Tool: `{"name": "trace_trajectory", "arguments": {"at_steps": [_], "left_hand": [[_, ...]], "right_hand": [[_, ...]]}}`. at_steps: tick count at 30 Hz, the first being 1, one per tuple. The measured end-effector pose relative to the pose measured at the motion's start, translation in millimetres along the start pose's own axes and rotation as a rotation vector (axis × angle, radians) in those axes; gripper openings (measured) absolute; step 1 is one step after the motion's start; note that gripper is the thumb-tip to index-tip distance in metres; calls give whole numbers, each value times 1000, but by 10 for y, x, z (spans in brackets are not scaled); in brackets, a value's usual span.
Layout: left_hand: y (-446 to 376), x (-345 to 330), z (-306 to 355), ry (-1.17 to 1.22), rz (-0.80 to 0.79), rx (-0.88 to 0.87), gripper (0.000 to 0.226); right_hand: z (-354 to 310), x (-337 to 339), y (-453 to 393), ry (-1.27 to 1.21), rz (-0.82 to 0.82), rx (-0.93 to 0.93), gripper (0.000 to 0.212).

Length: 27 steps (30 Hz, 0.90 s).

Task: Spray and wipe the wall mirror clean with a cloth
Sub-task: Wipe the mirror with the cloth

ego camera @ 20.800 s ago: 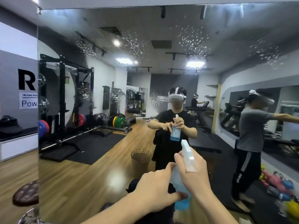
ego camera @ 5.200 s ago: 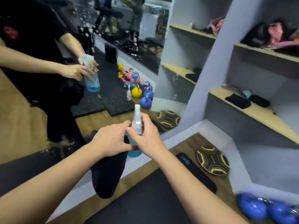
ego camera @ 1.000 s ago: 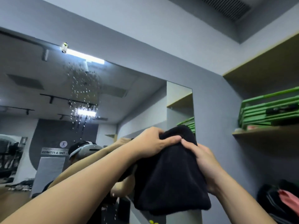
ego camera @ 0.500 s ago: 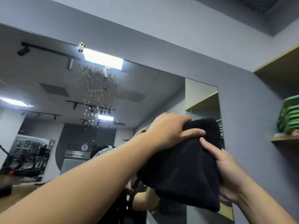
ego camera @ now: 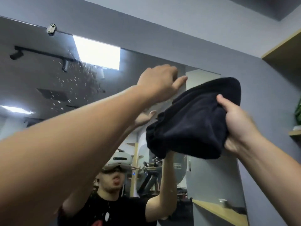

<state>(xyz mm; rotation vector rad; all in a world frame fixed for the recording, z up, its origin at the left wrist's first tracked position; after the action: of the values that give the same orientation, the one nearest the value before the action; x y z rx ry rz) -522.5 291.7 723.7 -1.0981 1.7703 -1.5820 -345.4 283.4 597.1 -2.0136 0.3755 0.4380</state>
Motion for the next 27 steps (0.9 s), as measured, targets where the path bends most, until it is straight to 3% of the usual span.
{"name": "trace_trajectory", "arguments": {"at_steps": [5, 14, 16, 18, 20, 22, 23, 25, 27], "left_hand": [[-165, -146, -184, -80, -29, 149, 43], [-289, -218, -332, -175, -58, 242, 38], [-318, -220, -368, -191, -59, 247, 39], [-316, -277, -450, -169, -77, 275, 40], [-267, -361, -556, -155, -117, 320, 38], [-294, -351, -598, -170, -146, 303, 32], [-305, -329, -597, -186, -152, 278, 30], [-304, -310, -591, -194, -171, 240, 30], [-280, -301, -587, -185, -191, 218, 31]], "right_hand": [[-203, 258, -102, 15, 92, 86, 17], [-384, 590, -456, 76, 245, 245, 20], [-539, 564, -578, 161, 267, 393, 17], [-762, 431, -597, 324, 257, 675, 18], [-898, 129, -503, 515, 153, 1002, 34], [-749, -282, -461, 801, -73, 1173, 48], [-554, -483, -486, 986, -218, 1144, 57], [-17, -721, -534, 1348, -507, 912, 73], [403, -753, -488, 1471, -703, 718, 84]]}}
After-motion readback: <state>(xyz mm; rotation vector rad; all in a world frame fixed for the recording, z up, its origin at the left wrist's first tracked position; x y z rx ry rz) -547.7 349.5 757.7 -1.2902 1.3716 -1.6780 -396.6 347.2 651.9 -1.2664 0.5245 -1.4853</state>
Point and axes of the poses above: each hand's wrist, its own y-axis away from the middle knuckle, its own x-axis out of the back of the hand, z = x × y, the point moved 9 cm from there along -y, towards the middle knuckle, and after that the axes turned 8 degrees about x, right-handed, at the moved point
